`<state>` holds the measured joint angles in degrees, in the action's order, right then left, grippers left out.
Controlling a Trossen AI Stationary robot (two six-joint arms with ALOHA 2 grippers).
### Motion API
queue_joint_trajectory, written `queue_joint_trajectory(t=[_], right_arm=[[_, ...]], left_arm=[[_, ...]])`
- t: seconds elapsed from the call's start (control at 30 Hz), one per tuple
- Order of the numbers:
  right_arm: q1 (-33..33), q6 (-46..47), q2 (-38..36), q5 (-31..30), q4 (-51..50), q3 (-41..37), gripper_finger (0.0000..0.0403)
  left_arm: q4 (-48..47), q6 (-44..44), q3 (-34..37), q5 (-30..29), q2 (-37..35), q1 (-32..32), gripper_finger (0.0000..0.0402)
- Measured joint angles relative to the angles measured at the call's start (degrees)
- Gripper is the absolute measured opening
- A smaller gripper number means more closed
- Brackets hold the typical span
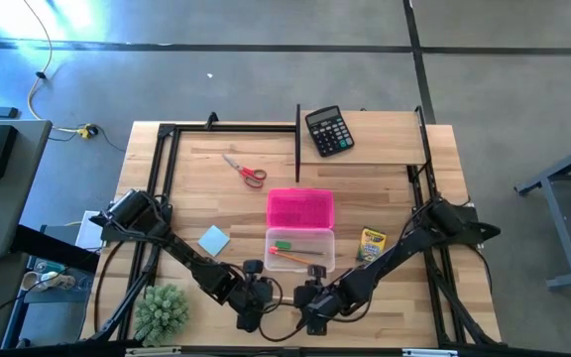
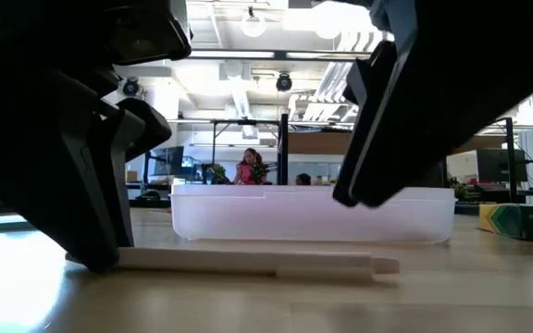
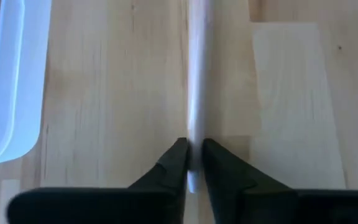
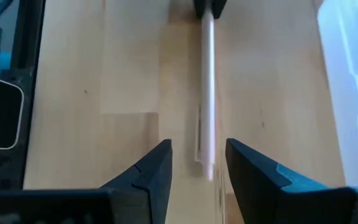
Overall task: Pack school essentials
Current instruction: Put the pink pen into the pink supply box
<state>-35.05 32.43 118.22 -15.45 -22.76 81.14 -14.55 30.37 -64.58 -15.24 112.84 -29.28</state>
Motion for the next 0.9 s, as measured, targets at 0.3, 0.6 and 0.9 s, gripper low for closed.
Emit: queue_joint_trajectory(t=[0.3, 0.6, 0.9], right_arm=[[0.0, -1.4, 2.8, -1.4, 3.3, 0.0, 0.0142], [0.2, -0.8, 5.0, -1.9, 2.5, 0.2, 0.0142], [1.3, 3.2, 5.3, 1.1, -0.7, 0.3, 0.0103]], left_arm=[[1.2, -0.5, 0.0, -0.7, 0.1, 0.0, 0.0017], [1.8, -1.6, 0.0, -0.6, 0.2, 0.0, 0.0015], [3.1, -0.9, 0.1, 0.2, 0.3, 0.1, 0.0016]])
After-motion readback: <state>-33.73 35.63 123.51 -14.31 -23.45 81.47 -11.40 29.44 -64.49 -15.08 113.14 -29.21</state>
